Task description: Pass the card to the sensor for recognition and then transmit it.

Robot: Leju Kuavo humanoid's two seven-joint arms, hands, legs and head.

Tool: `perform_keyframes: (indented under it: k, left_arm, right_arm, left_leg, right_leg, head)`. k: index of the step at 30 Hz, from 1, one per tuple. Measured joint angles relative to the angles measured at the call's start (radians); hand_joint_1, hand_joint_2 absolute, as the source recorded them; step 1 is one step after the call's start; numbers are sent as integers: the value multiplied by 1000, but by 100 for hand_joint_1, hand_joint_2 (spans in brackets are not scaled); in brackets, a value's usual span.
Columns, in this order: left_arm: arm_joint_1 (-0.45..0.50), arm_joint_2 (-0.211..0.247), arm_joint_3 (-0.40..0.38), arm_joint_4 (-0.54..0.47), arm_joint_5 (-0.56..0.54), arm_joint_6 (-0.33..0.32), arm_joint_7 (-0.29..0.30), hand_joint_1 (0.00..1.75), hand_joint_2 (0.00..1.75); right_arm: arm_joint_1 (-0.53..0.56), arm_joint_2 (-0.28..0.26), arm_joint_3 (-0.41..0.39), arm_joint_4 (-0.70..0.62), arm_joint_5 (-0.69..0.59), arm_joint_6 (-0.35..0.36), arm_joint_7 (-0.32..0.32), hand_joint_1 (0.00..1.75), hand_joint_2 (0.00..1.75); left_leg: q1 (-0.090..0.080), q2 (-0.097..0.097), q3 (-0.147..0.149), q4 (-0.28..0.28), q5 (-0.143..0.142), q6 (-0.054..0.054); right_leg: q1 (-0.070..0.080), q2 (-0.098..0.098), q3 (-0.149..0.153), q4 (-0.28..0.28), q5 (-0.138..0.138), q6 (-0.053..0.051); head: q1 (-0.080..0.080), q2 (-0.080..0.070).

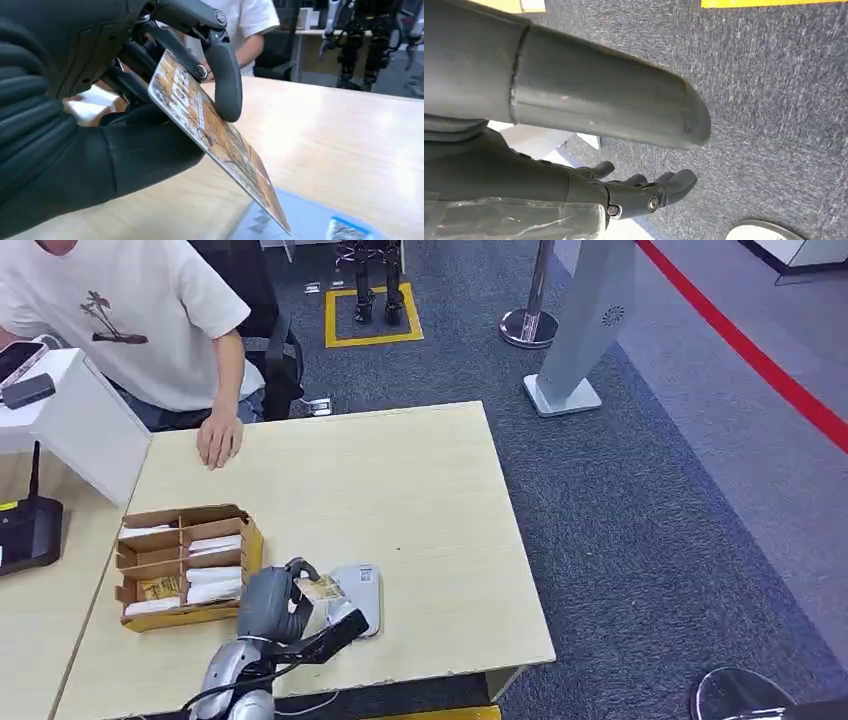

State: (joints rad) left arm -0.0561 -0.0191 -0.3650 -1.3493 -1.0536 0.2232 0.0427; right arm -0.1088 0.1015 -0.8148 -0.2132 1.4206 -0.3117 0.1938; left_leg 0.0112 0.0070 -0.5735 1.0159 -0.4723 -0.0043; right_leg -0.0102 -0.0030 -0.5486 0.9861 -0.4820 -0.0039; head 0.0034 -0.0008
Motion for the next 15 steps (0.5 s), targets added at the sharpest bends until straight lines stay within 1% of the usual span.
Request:
perform_keyframes:
  k: [4, 9, 15]
  left_arm:
    - [68, 11, 40, -50, -13, 13, 10, 175, 175]
    - [128, 34, 93, -101, -21, 22, 44, 175, 175]
    - [159, 50, 169, -112, 6, 24, 48, 175, 175]
  right_arm:
    - [4, 0, -1, 0, -8, -3, -6, 0, 0]
    - [10, 0, -3, 0, -17, -5, -6, 0, 0]
    - [12, 0, -8, 0, -17, -5, -6, 0, 0]
  left_leg:
    - [0, 0, 0, 0, 0, 0]
    - [0, 0, 0, 0, 0, 0]
    - [0, 0, 0, 0, 0, 0]
  right_leg:
    - [0, 0, 0, 0, 0, 0]
    - [0, 0, 0, 0, 0, 0]
    - [0, 0, 0, 0, 0, 0]
  head:
    - [0, 0]
    - [0, 0]
    - [0, 0]
